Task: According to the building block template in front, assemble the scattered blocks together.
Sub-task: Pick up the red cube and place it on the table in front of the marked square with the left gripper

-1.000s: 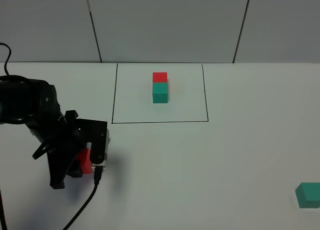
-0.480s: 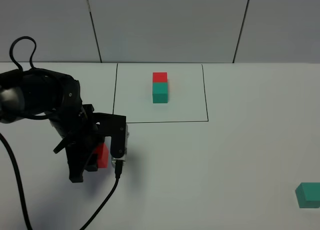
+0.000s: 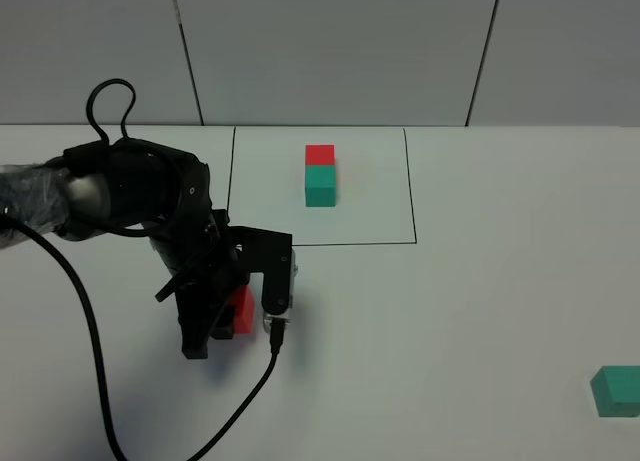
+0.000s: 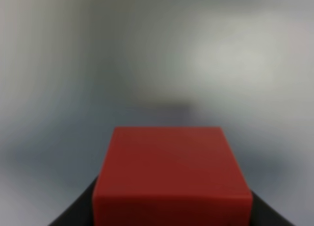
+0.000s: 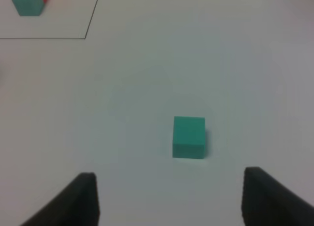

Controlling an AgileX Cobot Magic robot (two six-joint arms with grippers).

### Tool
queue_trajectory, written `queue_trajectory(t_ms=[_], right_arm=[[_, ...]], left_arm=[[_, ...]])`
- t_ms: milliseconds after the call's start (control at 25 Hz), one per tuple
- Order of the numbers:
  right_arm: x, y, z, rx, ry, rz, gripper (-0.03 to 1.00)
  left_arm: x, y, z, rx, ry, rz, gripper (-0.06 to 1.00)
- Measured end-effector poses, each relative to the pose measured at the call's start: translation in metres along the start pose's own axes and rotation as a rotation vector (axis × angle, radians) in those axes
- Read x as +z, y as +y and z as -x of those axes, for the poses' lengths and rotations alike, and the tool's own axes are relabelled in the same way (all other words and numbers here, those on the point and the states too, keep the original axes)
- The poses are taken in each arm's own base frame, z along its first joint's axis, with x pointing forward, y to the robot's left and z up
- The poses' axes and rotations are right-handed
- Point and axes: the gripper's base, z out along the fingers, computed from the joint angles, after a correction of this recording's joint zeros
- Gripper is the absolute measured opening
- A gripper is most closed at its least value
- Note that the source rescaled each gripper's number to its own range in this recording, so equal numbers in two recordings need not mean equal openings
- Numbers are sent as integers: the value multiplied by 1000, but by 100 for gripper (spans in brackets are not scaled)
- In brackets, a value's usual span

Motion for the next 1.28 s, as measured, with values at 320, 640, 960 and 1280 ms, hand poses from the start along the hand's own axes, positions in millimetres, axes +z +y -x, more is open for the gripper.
queue_trajectory(t_ms=[320, 640, 960, 1280], right_arm=[[0, 0, 0, 0, 0, 0, 56], [0, 0, 0, 0, 0, 0, 56], [0, 0, 0, 0, 0, 0, 56], [0, 0, 0, 0, 0, 0, 56]], left_arm=[[15, 5, 21, 26, -12, -13, 0], [33, 4, 29, 0, -12, -49, 0], [36, 5, 28, -2, -8, -57, 0], [37, 5, 28, 0, -8, -55, 0]])
